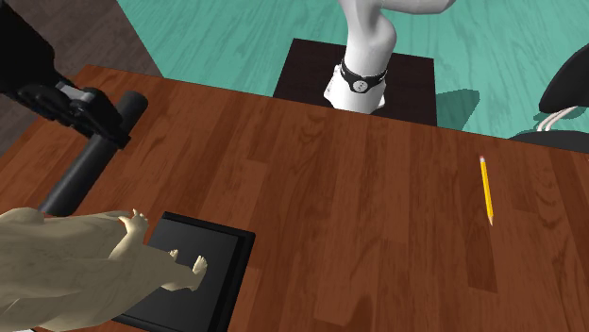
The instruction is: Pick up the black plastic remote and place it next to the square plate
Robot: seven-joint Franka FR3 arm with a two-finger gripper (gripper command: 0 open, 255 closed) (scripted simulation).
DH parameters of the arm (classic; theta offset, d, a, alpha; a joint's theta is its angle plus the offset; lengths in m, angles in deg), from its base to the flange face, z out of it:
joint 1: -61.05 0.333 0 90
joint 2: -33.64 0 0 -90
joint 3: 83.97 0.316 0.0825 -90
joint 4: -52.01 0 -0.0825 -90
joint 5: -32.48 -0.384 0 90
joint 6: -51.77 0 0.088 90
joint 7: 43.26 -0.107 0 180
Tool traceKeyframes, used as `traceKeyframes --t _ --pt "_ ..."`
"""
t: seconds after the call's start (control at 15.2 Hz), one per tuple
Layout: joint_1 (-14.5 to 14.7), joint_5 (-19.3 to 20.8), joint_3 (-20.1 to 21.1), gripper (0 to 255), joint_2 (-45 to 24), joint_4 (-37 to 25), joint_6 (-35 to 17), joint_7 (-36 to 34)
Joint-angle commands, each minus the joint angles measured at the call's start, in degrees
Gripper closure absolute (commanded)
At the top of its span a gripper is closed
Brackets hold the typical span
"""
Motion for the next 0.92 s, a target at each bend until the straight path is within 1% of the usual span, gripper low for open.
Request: traceKeyframes --t 0.0,0.26,0.53,0.66,0.73,0.79,0.86 --pt "-1.5 -3.7 -0.3 255 -6.0 -6.4 1.9 2.8" --pt "-6.6 -9.7 0.6 255 -17.1 -20.2 6.8 6.4" --pt "-13.5 -14.5 2.5 255 -28.8 -37.6 13.5 7.8" --pt "-17.9 -16.7 3.9 255 -35.6 -49.1 18.1 7.4" --pt "-20.7 -17.8 4.8 255 -39.7 -56.5 21.0 6.8" --pt "-24.2 -19.0 6.0 255 -44.8 -66.0 24.8 5.6" --pt "-23.7 -18.8 6.0 255 -44.3 -64.4 23.7 5.9"
